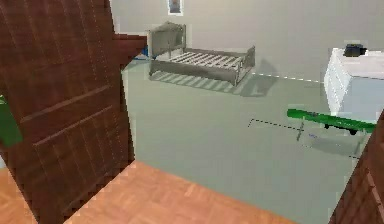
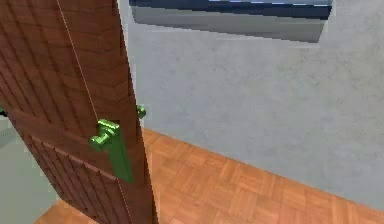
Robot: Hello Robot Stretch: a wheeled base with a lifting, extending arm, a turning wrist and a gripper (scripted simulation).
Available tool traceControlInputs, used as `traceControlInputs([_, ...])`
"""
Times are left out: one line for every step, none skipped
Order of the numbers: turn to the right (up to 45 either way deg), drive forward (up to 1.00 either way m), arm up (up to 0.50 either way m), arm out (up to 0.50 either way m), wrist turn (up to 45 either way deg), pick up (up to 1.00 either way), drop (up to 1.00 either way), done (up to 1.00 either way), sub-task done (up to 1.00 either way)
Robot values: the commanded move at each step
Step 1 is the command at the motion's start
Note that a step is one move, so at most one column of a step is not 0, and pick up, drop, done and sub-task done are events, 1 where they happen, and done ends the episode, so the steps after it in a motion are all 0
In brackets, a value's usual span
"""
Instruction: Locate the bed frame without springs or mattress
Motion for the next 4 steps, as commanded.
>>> traceControlInputs([12.0, 0.0, 0.0, 0.0, 0.0, 0.0, 0.0, 0.0, 0.0])
traceControlInputs([0.0, 0.2, 0.0, 0.0, 0.0, 0.0, 0.0, 0.0, 0.0])
traceControlInputs([-9.0, 0.0, 0.0, 0.0, 0.0, 0.0, 0.0, 0.0, 0.0])
traceControlInputs([0.0, 1.0, 0.0, 0.0, 0.0, 0.0, 0.0, 0.0, 0.0])
